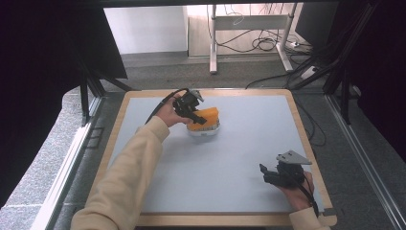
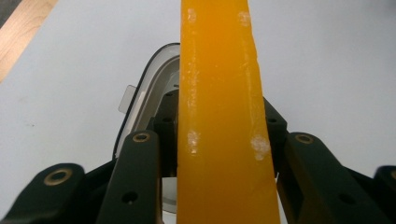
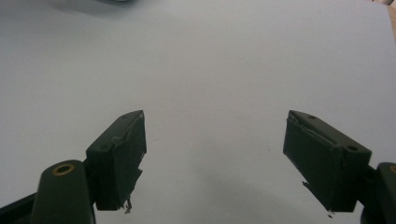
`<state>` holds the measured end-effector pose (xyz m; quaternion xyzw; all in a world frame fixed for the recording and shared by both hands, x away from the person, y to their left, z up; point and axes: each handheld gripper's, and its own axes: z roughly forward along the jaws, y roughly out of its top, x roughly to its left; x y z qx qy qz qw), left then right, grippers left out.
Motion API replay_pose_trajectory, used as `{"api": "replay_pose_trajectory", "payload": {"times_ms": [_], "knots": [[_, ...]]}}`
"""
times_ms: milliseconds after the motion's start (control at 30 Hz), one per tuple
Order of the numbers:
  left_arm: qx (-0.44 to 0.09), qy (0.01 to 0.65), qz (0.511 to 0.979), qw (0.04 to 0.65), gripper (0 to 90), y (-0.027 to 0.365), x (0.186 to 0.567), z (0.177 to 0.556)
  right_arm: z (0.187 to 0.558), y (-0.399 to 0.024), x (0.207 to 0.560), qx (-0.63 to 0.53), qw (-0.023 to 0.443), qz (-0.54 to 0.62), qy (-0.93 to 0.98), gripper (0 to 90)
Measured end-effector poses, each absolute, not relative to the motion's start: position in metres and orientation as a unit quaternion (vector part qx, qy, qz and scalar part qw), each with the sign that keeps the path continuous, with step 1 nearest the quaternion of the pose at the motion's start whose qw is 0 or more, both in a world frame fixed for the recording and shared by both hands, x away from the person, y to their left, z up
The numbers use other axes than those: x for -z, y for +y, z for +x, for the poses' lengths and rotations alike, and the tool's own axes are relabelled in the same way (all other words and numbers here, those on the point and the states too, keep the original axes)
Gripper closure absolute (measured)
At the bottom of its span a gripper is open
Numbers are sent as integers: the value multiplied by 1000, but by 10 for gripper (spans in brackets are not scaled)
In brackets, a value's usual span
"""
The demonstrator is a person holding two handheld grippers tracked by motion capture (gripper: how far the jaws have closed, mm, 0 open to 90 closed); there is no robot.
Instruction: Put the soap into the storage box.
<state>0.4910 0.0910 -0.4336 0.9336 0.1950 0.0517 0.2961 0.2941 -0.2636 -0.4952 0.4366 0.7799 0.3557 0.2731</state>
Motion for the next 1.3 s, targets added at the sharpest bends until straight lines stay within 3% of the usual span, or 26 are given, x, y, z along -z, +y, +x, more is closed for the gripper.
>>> {"api": "replay_pose_trajectory", "payload": {"times_ms": [833,933,1067,1300], "knots": [[-52,202,936,283,617,84,459,507,296,-265,497,-352,271,441,780,216],[-70,208,933,285,572,85,456,507,296,-265,497,-351,271,440,781,216],[-93,215,922,309,443,90,446,505,296,-264,498,-349,271,441,781,216],[-115,225,913,319,360,95,437,503,296,-264,497,-348,271,440,782,216]]}}
